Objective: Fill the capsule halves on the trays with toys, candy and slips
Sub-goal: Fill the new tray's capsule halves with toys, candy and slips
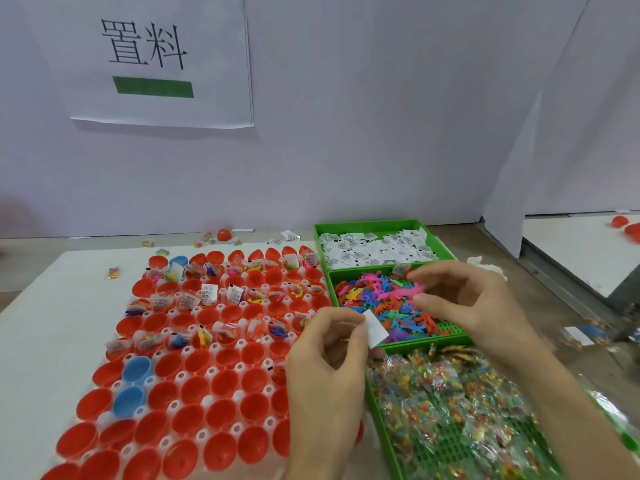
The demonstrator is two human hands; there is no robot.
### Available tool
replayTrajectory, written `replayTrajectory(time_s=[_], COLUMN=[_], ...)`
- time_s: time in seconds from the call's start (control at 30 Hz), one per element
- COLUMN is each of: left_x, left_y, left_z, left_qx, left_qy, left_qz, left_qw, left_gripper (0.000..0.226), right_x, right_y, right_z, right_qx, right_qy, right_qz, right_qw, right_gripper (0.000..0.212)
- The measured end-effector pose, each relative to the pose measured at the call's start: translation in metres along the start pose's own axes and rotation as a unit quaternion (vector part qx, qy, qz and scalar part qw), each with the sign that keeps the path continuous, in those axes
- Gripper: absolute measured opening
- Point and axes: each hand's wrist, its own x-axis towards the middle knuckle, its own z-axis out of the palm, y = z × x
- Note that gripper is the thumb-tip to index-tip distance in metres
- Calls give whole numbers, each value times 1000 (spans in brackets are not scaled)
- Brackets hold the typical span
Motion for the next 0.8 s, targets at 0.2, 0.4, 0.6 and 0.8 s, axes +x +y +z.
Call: replayTrajectory(time_s=[0.2,0.4,0.6,0.8], left_x=[2,1,0,-1], left_y=[-2,-2,-2,-6], left_z=[0,1,1,1], left_qx=[10,28,14,60], left_qy=[-9,-18,-33,-43], left_qz=[0,26,35,63], left_qw=[1000,999,999,995], left_gripper=[26,29,26,32], right_x=[-6,-8,-9,-10], right_y=[-11,-15,-18,-16], right_z=[19,26,30,28], right_qx=[5,22,-23,-98], right_qy=[-107,-89,-93,-100], right_qz=[-31,-25,-26,-25], right_qw=[994,995,995,990], right_gripper=[20,12,14,25])
